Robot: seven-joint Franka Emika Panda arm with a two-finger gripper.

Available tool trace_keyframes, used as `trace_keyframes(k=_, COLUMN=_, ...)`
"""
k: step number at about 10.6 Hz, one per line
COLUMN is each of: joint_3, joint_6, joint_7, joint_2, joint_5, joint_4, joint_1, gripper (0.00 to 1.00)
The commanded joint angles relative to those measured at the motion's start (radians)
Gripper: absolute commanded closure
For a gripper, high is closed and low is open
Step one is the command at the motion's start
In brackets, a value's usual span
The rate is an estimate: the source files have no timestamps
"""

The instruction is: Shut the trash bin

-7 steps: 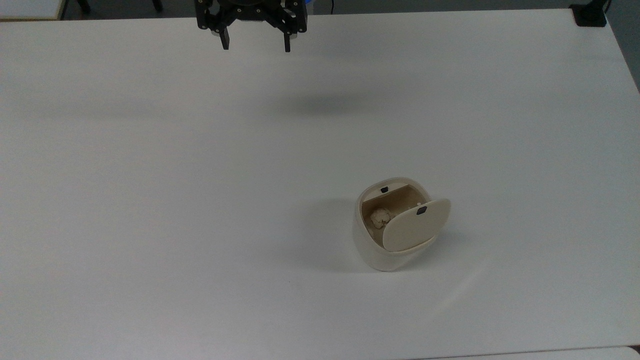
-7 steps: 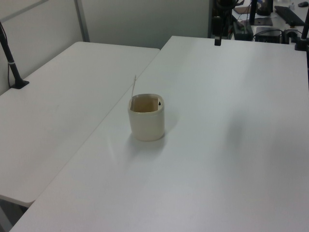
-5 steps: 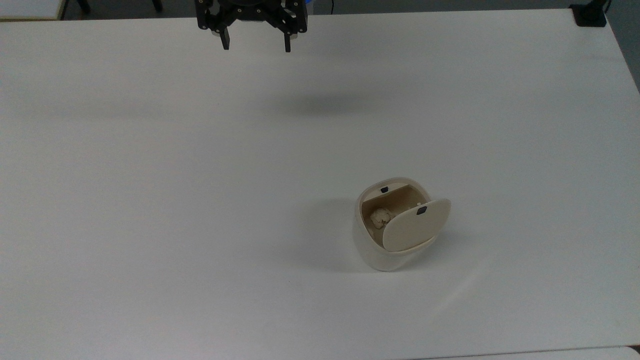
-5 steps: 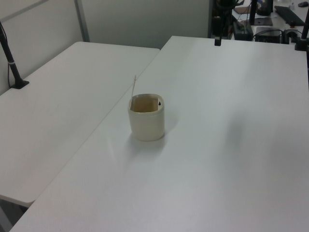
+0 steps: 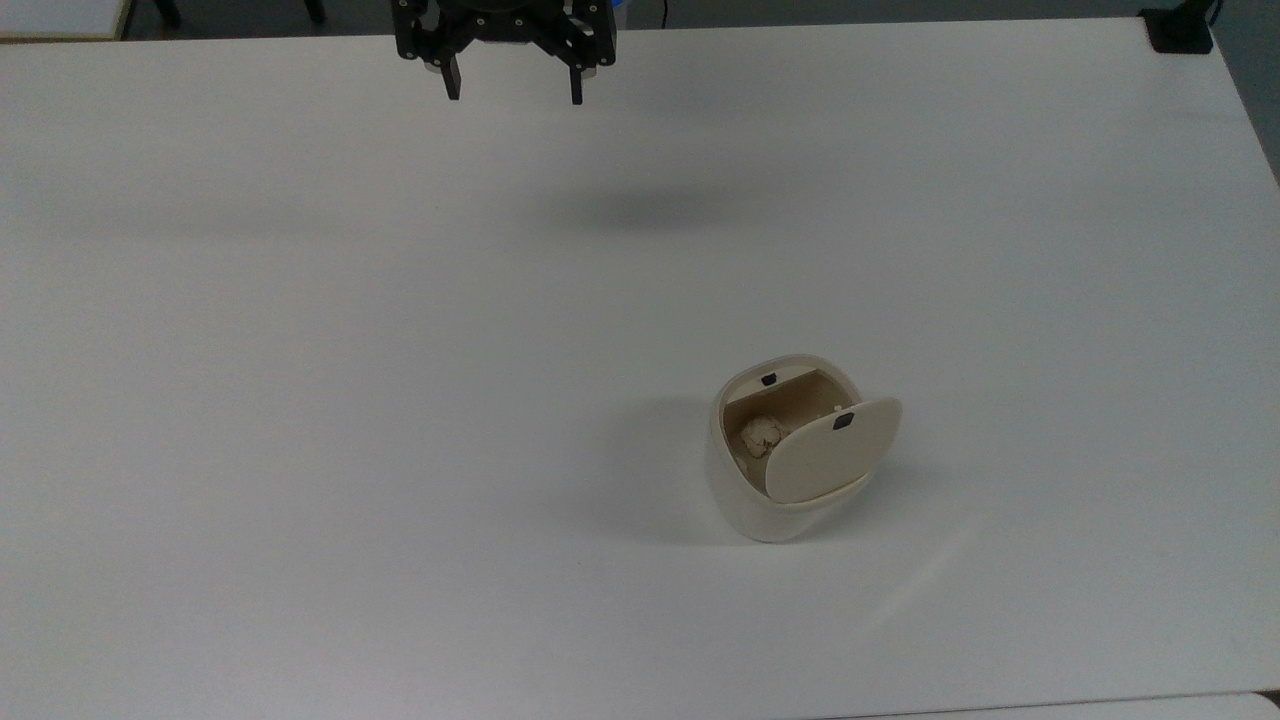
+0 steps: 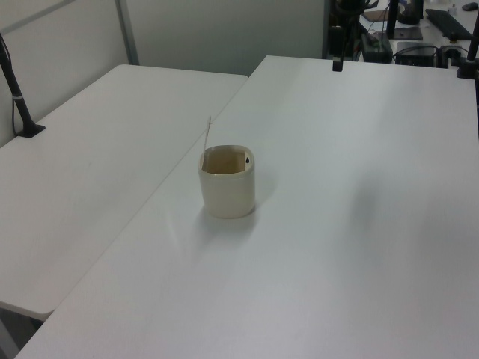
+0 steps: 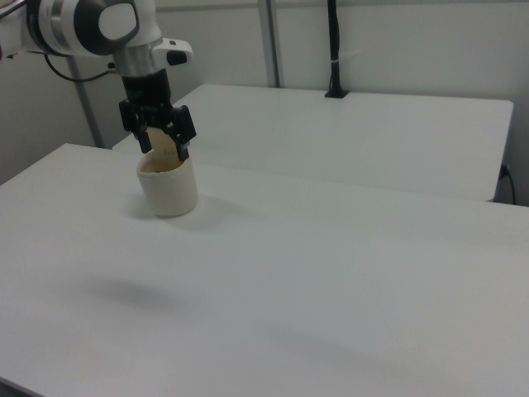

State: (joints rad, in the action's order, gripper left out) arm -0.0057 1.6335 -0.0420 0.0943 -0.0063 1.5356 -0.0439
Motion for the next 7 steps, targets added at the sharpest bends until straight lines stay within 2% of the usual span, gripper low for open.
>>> trace_keyframes(k=1, joint_3=-0.002, joint_6=0.003, joint_7=0.075, joint_2=-0.019, joint_5=-0.02, joint_4=0.031, joint_1=-0.01, gripper=0.14)
trace_keyframes(k=2, joint_3=-0.002, joint_6=0.002, joint_7=0.156, joint_2=-0.018, joint_5=-0.02, joint_4=0.031, joint_1=-0.01, gripper=0.38)
trace_keyframes(k=3, joint_3=-0.002, joint_6=0.002, joint_7=0.241, joint_2=-0.007, joint_5=-0.009, joint_4=0.026, joint_1=-0.013, gripper=0.71)
trace_keyframes(k=4, joint_3=0.0, joint_6=0.008, joint_7=0.285, joint_2=-0.001, joint_5=0.0, joint_4=0.023, joint_1=-0.02, gripper=0.94)
trace_keyframes(k=5, joint_3=0.0, joint_6=0.041, joint_7=0.321, joint_2=0.019, joint_5=0.027, joint_4=0.021, joint_1=-0.052, gripper=1.0)
trace_keyframes(k=7, joint_3=-0.002, joint_6=0.22, joint_7=0.338, joint_2=0.066, joint_5=0.08, joint_4=0.02, joint_1=-0.092, gripper=1.0)
